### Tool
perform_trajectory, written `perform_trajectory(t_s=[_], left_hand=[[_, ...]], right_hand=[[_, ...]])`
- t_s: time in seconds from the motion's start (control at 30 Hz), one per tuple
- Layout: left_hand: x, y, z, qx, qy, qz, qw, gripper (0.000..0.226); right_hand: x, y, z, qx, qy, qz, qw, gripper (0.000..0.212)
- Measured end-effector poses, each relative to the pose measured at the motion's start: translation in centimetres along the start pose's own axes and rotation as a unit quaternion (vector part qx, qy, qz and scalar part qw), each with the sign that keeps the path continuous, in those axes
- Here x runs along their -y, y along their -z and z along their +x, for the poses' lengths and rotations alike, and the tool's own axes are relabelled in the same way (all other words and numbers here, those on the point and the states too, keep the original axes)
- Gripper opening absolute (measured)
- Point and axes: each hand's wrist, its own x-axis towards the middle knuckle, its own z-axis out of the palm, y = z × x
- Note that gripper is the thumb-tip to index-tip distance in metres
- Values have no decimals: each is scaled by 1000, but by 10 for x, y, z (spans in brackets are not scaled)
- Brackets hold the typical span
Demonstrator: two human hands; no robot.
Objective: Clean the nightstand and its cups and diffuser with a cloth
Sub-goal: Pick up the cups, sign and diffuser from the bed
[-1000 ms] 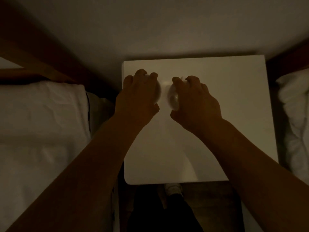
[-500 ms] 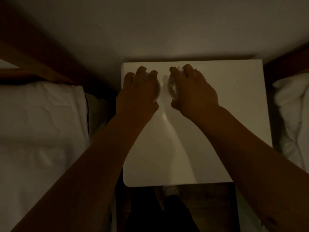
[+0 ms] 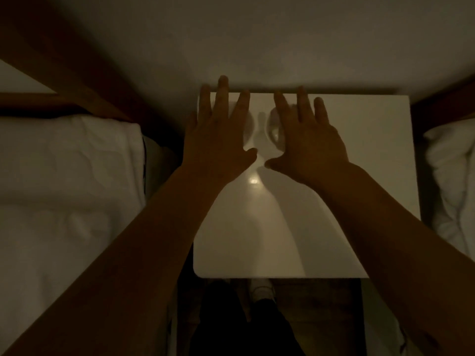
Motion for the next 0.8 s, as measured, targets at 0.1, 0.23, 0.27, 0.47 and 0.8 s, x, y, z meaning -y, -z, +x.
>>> perform_trajectory(t_s=[0.1,0.23,0.27,0.47,0.8], left_hand=[[0,5,-14,-28,17,-22,999,93],[6,15,-37,-39,55,-19,998,87],[9,18,-42,-38,61,-16,997,87],[37,37,-91,-53,145,-54,987,83],[114,36,-239,-93,356,-113,923,79]], right_hand=[[2,5,-7,-22,20,-31,999,118],[18,14,-18,-52,69,-50,995,105],[23,17,-21,-57,85,-47,994,101],[73,29,-43,-59,180,-25,982,83],[214,-7,-92,25,366,-18,930,73]])
